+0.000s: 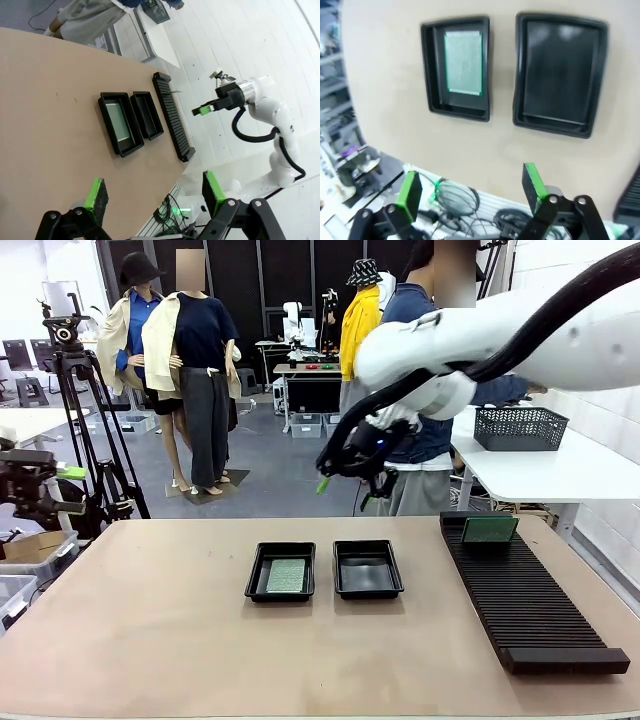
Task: Inspect and transfer BCBs to ESD trays.
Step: Pick up the ESD tray and place it on the left side of the table.
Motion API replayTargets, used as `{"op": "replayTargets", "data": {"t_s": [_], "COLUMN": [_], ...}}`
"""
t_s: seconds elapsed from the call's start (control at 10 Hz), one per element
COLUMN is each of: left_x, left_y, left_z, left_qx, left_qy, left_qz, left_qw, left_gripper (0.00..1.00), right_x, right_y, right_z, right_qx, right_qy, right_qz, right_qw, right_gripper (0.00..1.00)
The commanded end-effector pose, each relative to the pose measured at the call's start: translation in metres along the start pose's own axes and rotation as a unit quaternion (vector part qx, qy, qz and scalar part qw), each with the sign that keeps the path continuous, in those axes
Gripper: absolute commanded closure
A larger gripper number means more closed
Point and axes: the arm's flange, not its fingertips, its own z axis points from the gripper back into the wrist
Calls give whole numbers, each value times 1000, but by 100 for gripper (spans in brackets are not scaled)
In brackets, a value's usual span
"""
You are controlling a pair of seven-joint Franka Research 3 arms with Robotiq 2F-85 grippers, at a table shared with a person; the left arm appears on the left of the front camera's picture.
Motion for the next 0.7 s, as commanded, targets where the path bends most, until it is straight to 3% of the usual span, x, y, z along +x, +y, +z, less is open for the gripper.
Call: {"op": "replayTargets", "data": {"t_s": [0.0,0.6], "left_x": [0,17], "left_y": [-17,-66], "left_z": [-23,-129], "left_qx": [31,152], "left_qy": [13,17], "left_qz": [5,53], "left_qw": [999,987], "left_gripper": [0,0], "right_x": [-20,-34], "right_y": [-38,-161], "right_z": [14,85], "right_qx": [52,180], "right_qy": [-6,-40], "right_qz": [7,20], "right_qw": [999,983], "right_gripper": [0,0]}}
